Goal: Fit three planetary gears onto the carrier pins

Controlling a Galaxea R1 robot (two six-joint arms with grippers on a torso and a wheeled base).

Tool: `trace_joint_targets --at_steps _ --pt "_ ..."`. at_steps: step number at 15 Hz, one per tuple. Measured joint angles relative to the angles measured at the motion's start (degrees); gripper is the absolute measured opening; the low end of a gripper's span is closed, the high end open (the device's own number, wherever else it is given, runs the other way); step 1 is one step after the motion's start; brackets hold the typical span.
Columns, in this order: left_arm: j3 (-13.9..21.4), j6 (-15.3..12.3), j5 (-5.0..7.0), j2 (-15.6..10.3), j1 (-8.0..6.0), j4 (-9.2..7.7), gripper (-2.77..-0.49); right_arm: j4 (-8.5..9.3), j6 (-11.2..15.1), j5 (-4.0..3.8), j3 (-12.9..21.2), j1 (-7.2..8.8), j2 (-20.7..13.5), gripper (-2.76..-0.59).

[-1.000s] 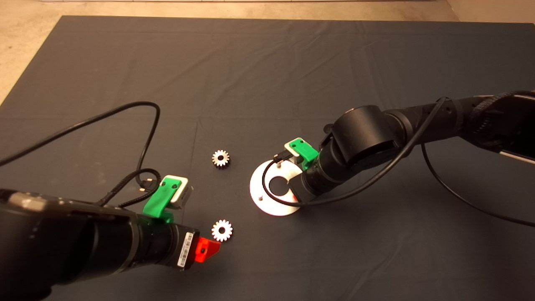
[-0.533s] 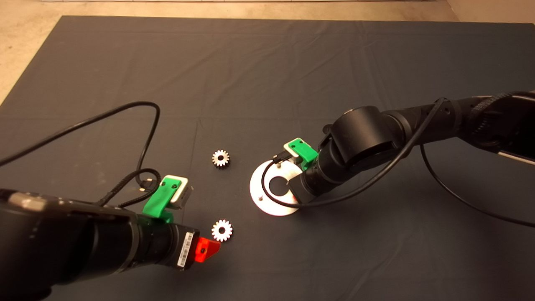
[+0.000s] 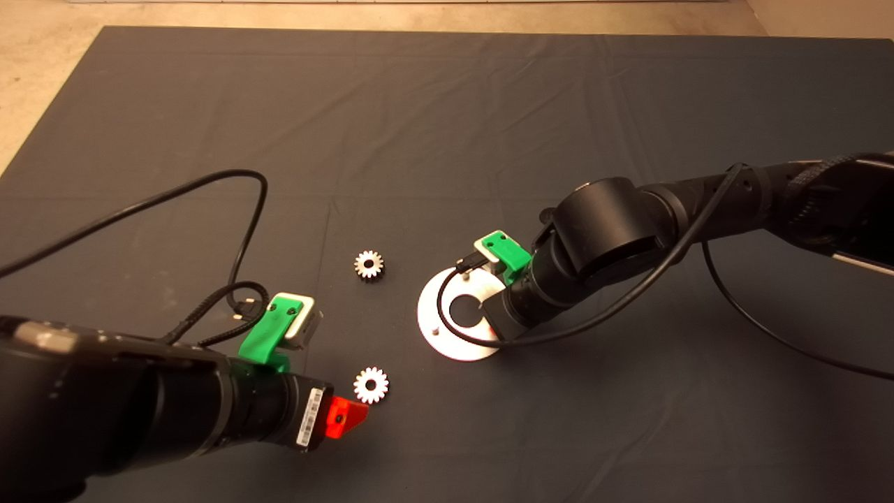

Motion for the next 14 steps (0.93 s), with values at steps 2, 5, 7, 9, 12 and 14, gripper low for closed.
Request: trace_joint_targets --at_steps 2,5,7,9,12,14 --pt "0.00 0.00 0.00 -0.02 0.00 0.00 -0.50 0.02 -0.02 -0.04 0.10 0.00 -0.02 -2.36" --pt "0.00 0.00 0.00 -0.02 0.00 0.00 -0.50 0.13 -0.02 0.02 0.28 -0.02 -0.13 -2.37" --pt "0.00 0.00 0.00 -0.13 0.00 0.00 -0.50 0.17 -0.02 0.02 0.32 -0.02 -0.16 -2.36" --pt "0.00 0.00 0.00 -0.16 0.00 0.00 -0.50 0.20 -0.02 0.02 0.32 -0.02 -0.16 -2.36" --pt "0.00 0.00 0.00 -0.16 0.00 0.00 -0.50 0.22 -0.30 0.04 0.32 -0.02 -0.17 -2.36" --pt "0.00 0.00 0.00 -0.16 0.00 0.00 -0.50 0.23 -0.69 0.24 0.32 0.00 -0.41 -2.36"
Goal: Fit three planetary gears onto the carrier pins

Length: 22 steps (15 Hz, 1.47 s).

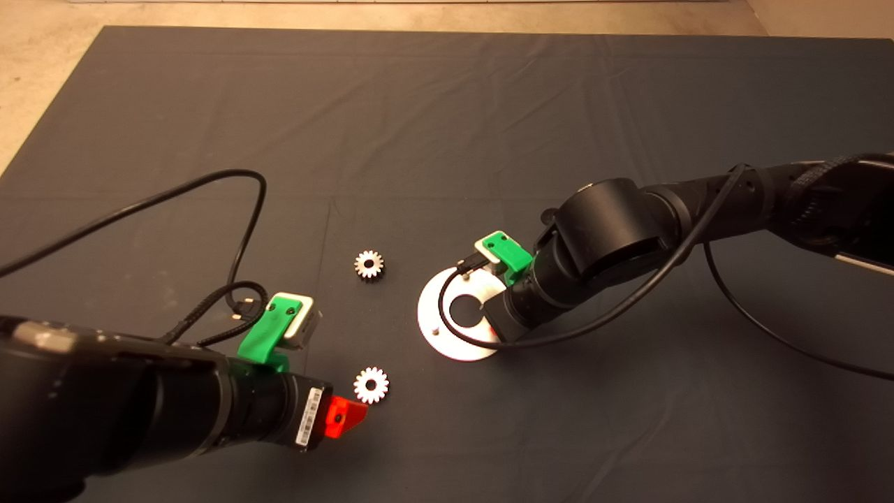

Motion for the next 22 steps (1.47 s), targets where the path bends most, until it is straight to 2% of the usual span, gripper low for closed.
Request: trace_joint_targets --at_steps 2,11,16,19,22 --pt "0.00 0.00 0.00 0.00 0.00 0.00 -0.50 0.02 -0.32 0.46 0.05 0.00 -0.40 -2.37" --pt "0.00 -0.13 0.00 0.02 -0.02 0.00 -0.50 0.29 -2.73 0.94 0.16 0.02 -1.17 -2.37" --pt "0.00 -0.84 0.01 0.22 -0.05 0.00 -0.50 0.41 -4.02 0.85 0.16 0.24 -1.21 -2.37" --pt "0.00 -1.07 0.01 0.20 -0.68 0.04 -0.50 0.41 -4.24 0.38 0.10 0.50 -1.49 -2.37" --pt "0.00 -1.10 0.01 0.30 -0.66 0.02 -0.50 0.49 -4.43 0.18 0.10 0.52 -1.47 -2.37"
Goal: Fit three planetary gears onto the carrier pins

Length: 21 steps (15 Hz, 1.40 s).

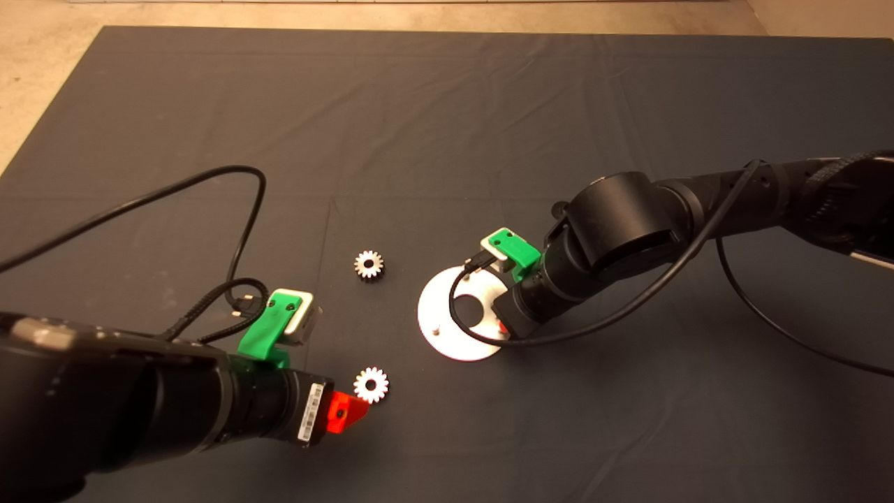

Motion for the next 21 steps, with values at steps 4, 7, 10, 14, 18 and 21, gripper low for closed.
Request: trace_joint_targets --at_steps 4,7,10,14,18,21 --pt "0.00 0.00 0.00 0.00 0.00 0.00 -0.50 0.20 -0.03 -0.07 0.00 0.00 0.04 -2.37" --pt "0.00 0.00 -0.01 0.00 0.00 0.00 -0.50 0.48 -0.21 -0.18 0.00 0.00 0.16 -2.36" --pt "0.00 0.00 0.00 0.02 0.00 0.00 -0.50 0.83 -0.22 -0.16 0.06 0.00 0.18 -2.37" --pt "0.00 0.00 0.00 0.02 0.00 0.00 -0.50 1.54 -0.22 -0.18 0.63 -0.05 0.20 -2.37" --pt "0.00 0.00 -0.01 0.02 0.00 0.00 -0.50 1.88 -0.25 -0.18 1.08 -0.02 0.36 -2.36" --pt "0.00 0.00 -0.01 0.00 0.00 0.00 -0.50 2.06 -0.30 -0.22 1.19 -0.02 0.48 -2.36"
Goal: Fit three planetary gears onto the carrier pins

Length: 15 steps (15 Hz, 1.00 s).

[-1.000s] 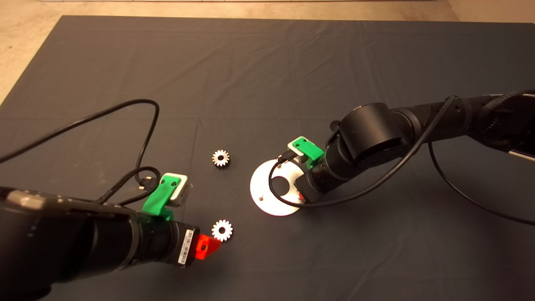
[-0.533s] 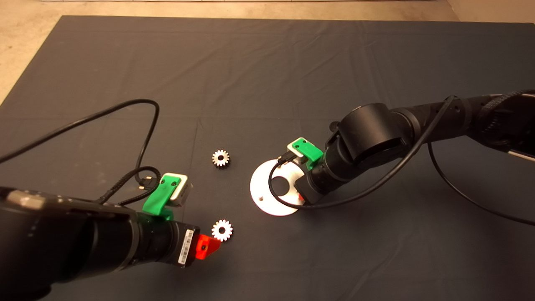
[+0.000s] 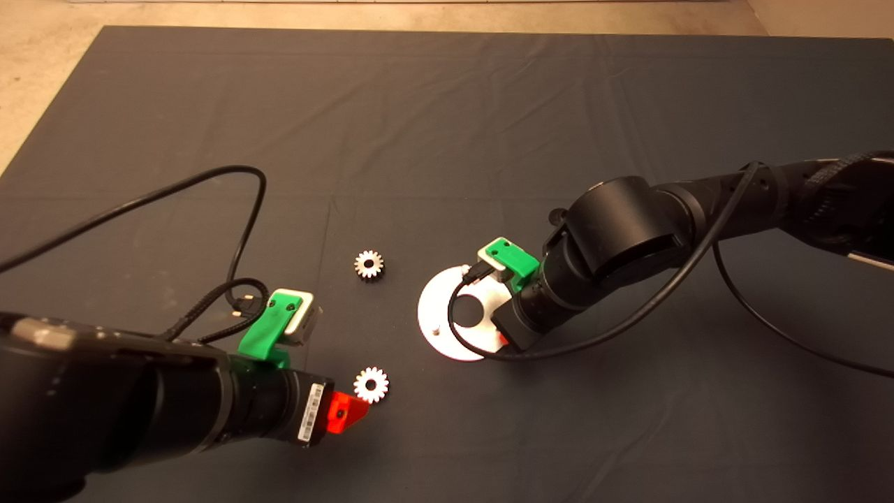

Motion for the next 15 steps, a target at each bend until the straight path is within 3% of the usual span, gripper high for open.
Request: trace_joint_targets --at_steps 15 --pt "0.00 -0.99 0.00 0.05 0.00 0.00 -0.50 0.00 -0.11 -0.02 -0.28 -0.02 0.77 -2.37"
